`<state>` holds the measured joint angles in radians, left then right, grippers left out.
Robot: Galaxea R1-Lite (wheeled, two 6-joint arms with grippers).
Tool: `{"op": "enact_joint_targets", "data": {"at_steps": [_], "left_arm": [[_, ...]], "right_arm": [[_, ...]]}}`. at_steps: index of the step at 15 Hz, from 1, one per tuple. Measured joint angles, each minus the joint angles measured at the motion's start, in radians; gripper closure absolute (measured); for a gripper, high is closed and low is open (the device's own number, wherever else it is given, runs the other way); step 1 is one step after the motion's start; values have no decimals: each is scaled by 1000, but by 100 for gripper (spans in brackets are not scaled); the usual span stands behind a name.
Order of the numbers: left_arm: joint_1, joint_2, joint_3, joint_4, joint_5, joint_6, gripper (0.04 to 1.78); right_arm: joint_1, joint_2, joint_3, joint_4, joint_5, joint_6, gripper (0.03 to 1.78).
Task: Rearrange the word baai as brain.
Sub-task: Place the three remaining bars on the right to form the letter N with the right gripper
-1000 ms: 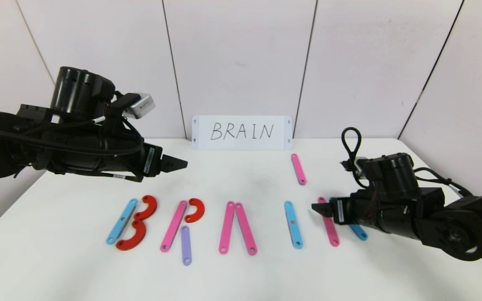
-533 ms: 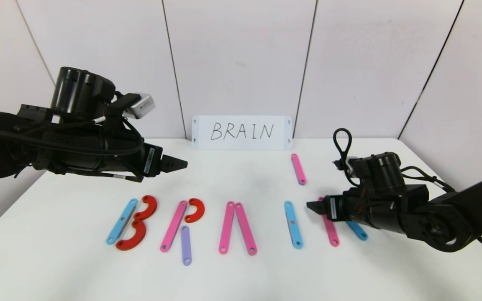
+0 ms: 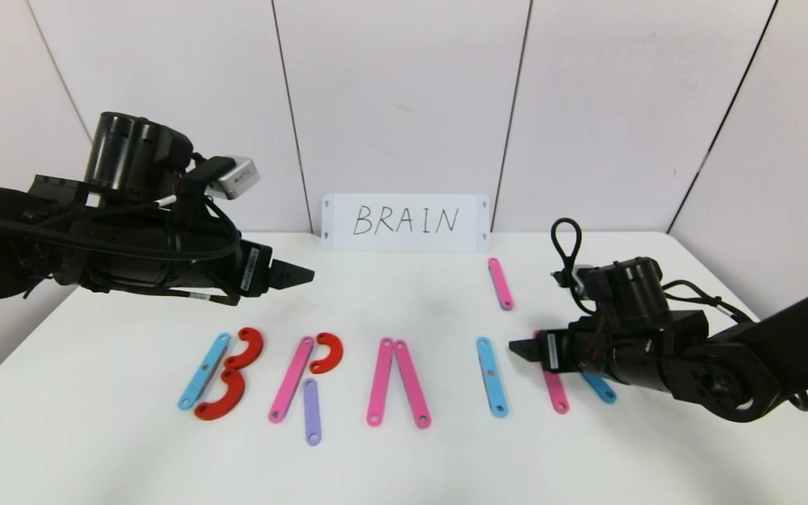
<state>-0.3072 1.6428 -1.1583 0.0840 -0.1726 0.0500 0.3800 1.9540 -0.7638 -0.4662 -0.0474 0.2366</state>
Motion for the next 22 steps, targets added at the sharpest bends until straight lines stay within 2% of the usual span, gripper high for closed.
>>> {"op": "enact_joint_targets", "data": {"at_steps": [13, 19, 22], "left_arm": [[0, 0, 0, 0, 0, 0, 8], [0, 0, 0, 0, 1, 0, 8], [0, 0, 0, 0, 0, 0, 8]], "right_arm": [[12, -10, -30, 11, -9, -3, 7], [1, 43, -284, 166, -18, -34, 7], [-7, 119, -427, 206, -18, -42, 7]]}}
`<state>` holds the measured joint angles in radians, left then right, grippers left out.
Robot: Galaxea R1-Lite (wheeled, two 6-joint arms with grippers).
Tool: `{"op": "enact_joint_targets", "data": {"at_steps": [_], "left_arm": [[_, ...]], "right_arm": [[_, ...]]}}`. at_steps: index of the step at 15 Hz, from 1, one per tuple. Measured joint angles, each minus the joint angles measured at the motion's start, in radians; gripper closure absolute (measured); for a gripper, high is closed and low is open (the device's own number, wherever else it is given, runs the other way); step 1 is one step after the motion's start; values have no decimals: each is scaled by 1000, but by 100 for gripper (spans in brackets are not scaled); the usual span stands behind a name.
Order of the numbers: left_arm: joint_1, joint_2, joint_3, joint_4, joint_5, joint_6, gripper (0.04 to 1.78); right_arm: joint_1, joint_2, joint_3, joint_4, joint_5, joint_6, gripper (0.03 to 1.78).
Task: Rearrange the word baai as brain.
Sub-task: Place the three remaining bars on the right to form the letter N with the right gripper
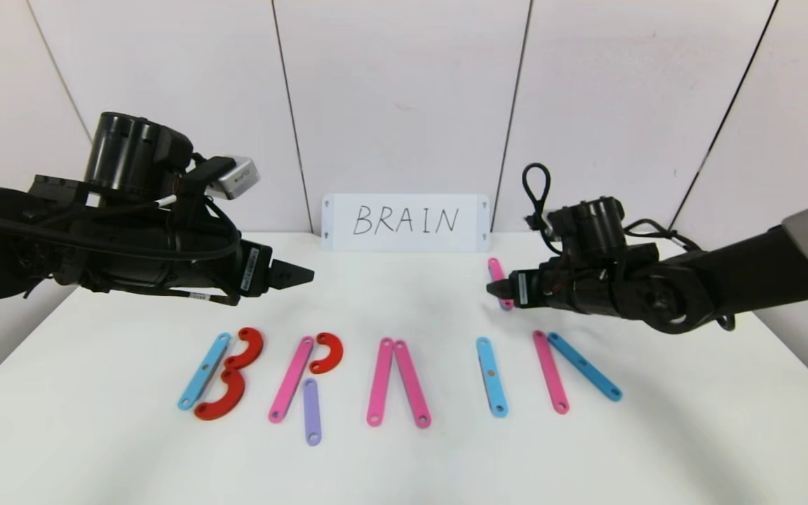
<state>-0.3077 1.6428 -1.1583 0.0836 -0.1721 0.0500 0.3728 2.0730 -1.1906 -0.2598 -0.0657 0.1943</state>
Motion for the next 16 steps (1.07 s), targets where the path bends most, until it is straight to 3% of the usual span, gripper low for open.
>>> {"op": "enact_joint_targets", "data": {"at_steps": [8, 10, 13, 16], "left_arm": [[1, 3, 0, 0, 1, 0, 8], [1, 3, 0, 0, 1, 0, 8], [0, 2, 0, 0, 0, 0, 8], [0, 2, 0, 0, 0, 0, 8]], "right_arm": [[-10, 174, -207, 33, -4, -29, 7], [-11, 201, -229, 35, -34, -31, 11], [-10, 220, -239, 33, -42, -31, 36], [-10, 231, -240, 32, -42, -31, 85]]}}
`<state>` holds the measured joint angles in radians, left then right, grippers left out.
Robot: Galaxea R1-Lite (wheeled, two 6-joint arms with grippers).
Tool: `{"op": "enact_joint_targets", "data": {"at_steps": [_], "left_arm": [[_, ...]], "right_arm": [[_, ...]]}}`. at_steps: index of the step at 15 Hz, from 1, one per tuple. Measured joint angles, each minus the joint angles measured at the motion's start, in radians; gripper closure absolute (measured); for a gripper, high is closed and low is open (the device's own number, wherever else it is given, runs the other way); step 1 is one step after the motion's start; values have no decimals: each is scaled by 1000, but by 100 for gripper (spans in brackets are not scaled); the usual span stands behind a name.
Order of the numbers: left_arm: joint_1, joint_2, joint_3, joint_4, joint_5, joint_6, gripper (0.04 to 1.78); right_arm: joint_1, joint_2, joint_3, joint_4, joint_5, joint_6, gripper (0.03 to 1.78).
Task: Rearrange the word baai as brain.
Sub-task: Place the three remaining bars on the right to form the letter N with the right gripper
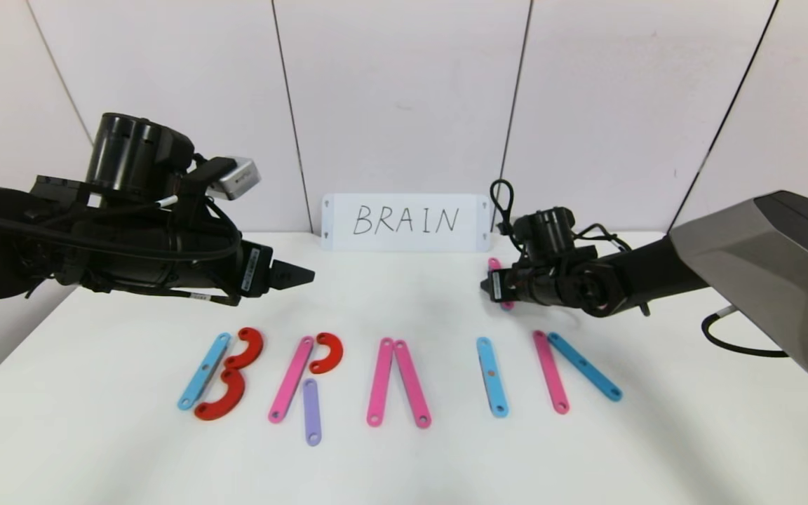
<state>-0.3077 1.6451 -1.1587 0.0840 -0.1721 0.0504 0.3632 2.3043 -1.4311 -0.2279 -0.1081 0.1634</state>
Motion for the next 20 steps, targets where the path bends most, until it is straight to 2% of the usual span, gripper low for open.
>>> {"op": "enact_joint_targets", "data": {"at_steps": [3, 5, 9, 12, 13, 16, 20], "left_arm": [[0, 0, 0, 0, 0, 0, 8], [0, 0, 0, 0, 0, 0, 8], [0, -1, 0, 0, 0, 0, 8], [0, 0, 0, 0, 1, 0, 8], [1, 1, -1, 0, 1, -1, 8], [1, -2, -1, 0, 1, -1, 8], [1, -11, 0, 0, 1, -2, 8]], "right_arm": [[0, 7, 0, -1, 0, 0, 136], [0, 8, 0, -2, 0, 3, 150], [0, -24, 23, 5, 0, 6, 151], [-1, -93, 86, 6, -3, 8, 151], [-1, -122, 116, 7, -14, 9, 151], [-7, -210, 227, 11, -106, 18, 151], [-42, -334, 396, 1, -117, 47, 151]]}}
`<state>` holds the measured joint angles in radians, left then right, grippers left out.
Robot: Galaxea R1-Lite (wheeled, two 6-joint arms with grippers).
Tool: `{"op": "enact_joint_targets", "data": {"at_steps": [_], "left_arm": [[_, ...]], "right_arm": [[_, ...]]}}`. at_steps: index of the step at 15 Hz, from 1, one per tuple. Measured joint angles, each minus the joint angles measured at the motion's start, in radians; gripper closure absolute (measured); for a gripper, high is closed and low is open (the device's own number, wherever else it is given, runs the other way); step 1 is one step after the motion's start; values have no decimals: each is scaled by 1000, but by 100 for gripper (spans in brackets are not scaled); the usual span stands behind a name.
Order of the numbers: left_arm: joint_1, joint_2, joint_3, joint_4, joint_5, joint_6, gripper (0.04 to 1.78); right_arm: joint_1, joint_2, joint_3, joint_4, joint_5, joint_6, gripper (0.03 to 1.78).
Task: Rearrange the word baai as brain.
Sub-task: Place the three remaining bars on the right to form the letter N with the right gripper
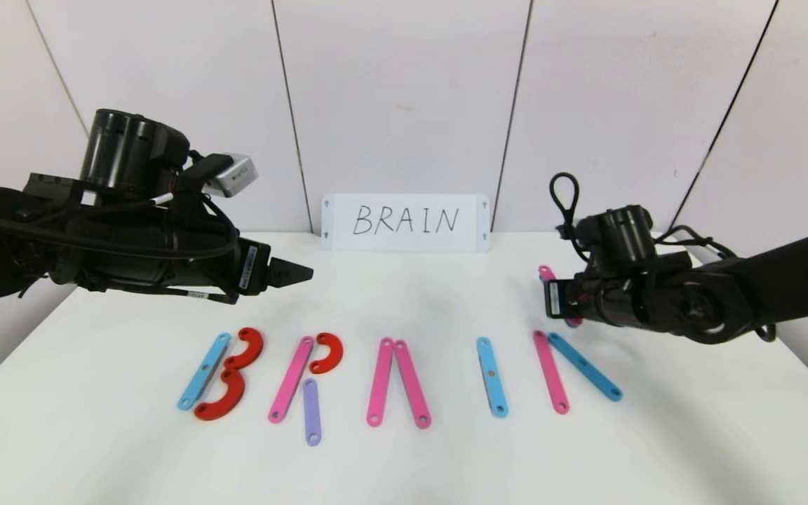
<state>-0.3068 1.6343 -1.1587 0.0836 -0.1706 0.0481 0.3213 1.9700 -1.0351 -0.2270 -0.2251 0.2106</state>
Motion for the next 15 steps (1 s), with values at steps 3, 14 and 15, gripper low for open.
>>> {"op": "enact_joint_targets", "data": {"at_steps": [3, 14, 15], "left_arm": [[0, -6, 1, 0, -1, 0, 8], [-1, -12, 6, 0, -1, 2, 8], [-1, -11, 6, 0, -2, 2, 8]], "right_arm": [[-47, -87, 126, -22, 36, 1, 151], [-128, -121, 398, -243, 118, 1, 151], [-131, -114, 408, -263, 123, 1, 151]]}}
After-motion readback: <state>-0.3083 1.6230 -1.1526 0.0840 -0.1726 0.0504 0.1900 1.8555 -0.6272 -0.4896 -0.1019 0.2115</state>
